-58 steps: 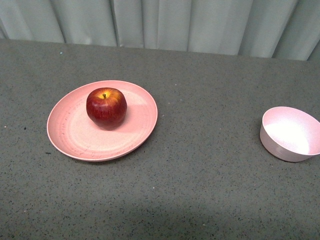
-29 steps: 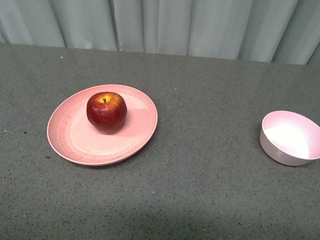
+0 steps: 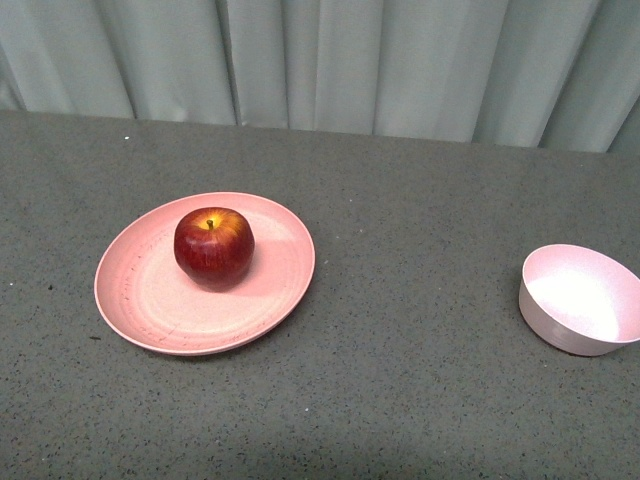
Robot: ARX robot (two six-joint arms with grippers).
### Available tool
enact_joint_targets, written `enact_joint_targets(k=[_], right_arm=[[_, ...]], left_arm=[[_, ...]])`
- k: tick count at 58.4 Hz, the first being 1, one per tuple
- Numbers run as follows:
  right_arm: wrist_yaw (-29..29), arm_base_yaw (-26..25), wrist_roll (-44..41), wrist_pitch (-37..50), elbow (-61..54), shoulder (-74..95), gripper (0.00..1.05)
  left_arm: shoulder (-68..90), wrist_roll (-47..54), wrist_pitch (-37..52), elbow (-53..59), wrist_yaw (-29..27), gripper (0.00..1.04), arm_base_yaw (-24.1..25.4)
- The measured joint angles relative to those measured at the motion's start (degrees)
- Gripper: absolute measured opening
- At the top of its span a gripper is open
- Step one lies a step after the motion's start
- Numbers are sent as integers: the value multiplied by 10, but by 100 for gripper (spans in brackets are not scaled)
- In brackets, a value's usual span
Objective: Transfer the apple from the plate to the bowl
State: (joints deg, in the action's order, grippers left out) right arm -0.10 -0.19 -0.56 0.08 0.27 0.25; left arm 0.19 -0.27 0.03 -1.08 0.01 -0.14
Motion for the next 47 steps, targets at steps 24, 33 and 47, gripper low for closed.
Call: enact_joint_targets(k=[24,33,47], right_arm=[[0,0,0,0,0,0,95],[0,0,0,0,0,0,95],[123,42,-28,-39,12,61,95]], left_arm=[[0,0,0,0,0,98,0],[0,0,0,0,0,98,0],[0,0,0,0,0,98,0]])
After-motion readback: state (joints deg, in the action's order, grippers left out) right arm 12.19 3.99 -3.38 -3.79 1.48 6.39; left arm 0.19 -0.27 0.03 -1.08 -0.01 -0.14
